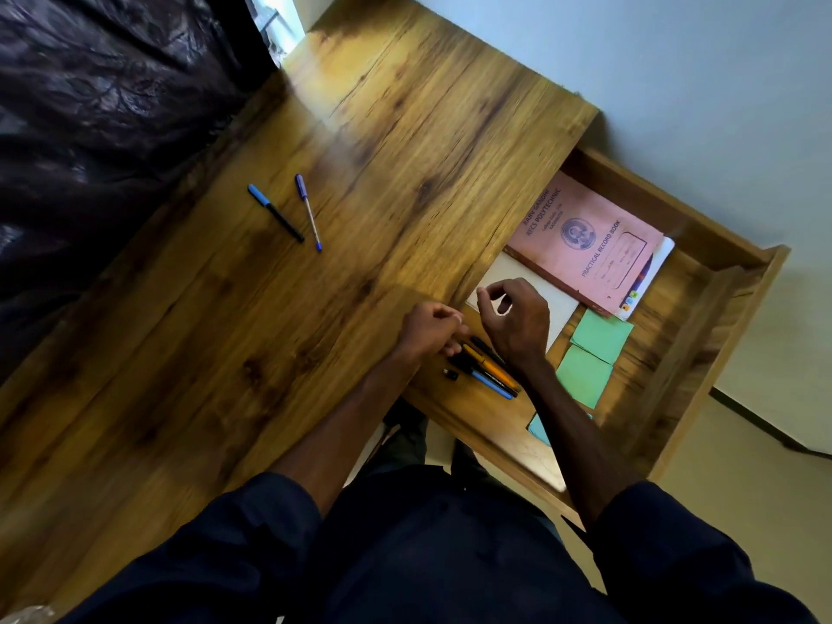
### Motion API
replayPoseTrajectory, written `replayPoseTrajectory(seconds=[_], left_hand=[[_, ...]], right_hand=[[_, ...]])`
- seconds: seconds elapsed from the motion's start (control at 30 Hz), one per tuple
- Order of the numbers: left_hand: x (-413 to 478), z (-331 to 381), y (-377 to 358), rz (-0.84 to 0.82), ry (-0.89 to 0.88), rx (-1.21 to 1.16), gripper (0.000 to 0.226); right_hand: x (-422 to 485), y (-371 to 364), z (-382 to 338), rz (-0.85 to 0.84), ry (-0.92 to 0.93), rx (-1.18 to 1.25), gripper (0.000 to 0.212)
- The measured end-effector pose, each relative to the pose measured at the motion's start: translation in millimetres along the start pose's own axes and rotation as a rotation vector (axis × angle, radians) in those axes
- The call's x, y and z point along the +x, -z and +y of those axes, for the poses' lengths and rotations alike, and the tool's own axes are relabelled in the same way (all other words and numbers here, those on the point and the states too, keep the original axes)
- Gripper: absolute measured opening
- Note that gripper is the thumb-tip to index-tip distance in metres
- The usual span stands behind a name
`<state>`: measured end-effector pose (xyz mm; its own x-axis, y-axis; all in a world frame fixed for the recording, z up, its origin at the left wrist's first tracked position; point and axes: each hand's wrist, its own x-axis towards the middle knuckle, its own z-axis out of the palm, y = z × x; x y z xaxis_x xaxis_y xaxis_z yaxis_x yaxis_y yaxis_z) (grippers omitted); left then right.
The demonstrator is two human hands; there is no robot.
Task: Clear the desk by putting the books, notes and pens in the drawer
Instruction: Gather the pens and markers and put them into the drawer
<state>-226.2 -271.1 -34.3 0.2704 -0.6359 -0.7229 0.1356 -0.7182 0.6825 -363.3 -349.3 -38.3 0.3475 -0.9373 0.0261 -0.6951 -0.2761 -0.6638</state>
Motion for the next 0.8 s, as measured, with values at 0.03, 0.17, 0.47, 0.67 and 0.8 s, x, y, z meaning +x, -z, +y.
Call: replayPoseTrajectory(seconds=[0.03, 0.17, 0.47, 0.67, 0.8], left_hand=[[0.5, 3.6, 7.5, 0.019, -0.01, 0.0, 0.016], [8.4, 8.3, 43.1, 0.098, -0.03, -0.016, 0.017], [9.3, 3.8, 147.6, 0.381, -0.017, -0.084, 0.012], [24.7, 5.5, 211.4, 0.554, 0.014, -0.112, 0.014], [38.8, 1.8, 245.8, 0.629, 0.039, -0.102, 0.008]], right_hand=[[3.0, 0.1, -8.1, -0.001, 0.019, 0.013, 0.017], [15.9, -9.1, -38.2, -0.071, 0.101, 0.057, 0.016], [48.9, -76.2, -119.3, -0.263, 0.237, 0.002, 0.022], [76.7, -126.7, -162.5, -0.365, 0.188, -0.039, 0.012], [103.4, -165.7, -183.9, -0.399, 0.143, -0.079, 0.017]])
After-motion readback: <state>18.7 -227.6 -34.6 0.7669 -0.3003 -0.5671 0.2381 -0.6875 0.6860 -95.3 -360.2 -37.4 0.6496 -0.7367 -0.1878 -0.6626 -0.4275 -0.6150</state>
